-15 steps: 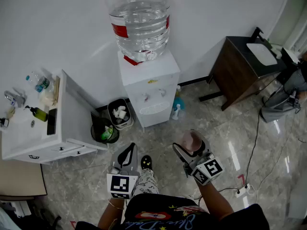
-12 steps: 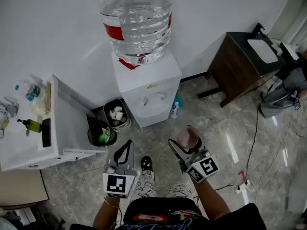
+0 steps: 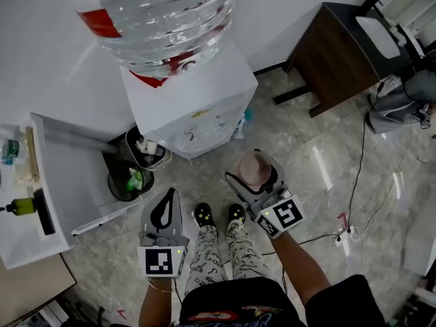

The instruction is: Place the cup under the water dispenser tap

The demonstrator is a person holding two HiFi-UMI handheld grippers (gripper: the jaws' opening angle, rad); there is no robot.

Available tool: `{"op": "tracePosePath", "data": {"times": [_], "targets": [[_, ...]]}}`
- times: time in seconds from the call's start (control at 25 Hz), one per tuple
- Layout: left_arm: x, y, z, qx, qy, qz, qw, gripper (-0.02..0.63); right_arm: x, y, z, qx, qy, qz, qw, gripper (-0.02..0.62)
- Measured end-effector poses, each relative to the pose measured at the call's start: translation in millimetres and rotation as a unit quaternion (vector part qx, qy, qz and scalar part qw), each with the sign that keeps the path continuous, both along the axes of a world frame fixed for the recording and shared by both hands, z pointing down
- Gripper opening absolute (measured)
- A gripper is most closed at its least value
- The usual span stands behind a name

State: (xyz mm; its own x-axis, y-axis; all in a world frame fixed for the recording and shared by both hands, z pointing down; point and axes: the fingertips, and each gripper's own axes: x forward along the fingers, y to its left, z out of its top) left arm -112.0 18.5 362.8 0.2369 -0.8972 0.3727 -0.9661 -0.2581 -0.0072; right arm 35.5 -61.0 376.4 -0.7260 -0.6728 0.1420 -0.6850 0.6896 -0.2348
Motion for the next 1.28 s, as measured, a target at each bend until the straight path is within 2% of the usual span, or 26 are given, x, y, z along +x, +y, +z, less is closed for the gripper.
{"op": "tracePosePath", "data": {"times": [0.32, 0.6, 0.76, 1.04, 1.16, 1.28], "targets": [[6, -22, 119, 0.005, 0.031, -0.029, 0.9991, -0.003, -26, -74, 163, 0.017, 0.005, 0.038, 0.999, 0.402], [-9, 16, 200, -0.058, 0.033, -0.036, 0.9971, -0.003, -52, -132, 246, 0.043, 0.052, 0.039, 0.997, 0.402], [-23, 27, 213, -0.072, 0.038, -0.055, 0.9951, -0.003, -59, -147, 269, 0.052, 0.081, 0.032, 0.995, 0.402], [-27, 16, 216, -0.081, 0.027, -0.046, 0.9953, -0.003, -62, -152, 293, 0.050, 0.122, 0.030, 0.991, 0.402], [-21, 10, 209, -0.080, 0.034, -0.036, 0.9955, -0.003, -62, -150, 312, 0.006, 0.144, 0.018, 0.989, 0.403], [-16, 8, 204, -0.085, 0.033, -0.027, 0.9955, -0.003, -51, -146, 327, -0.040, 0.131, 0.036, 0.990, 0.403]]}}
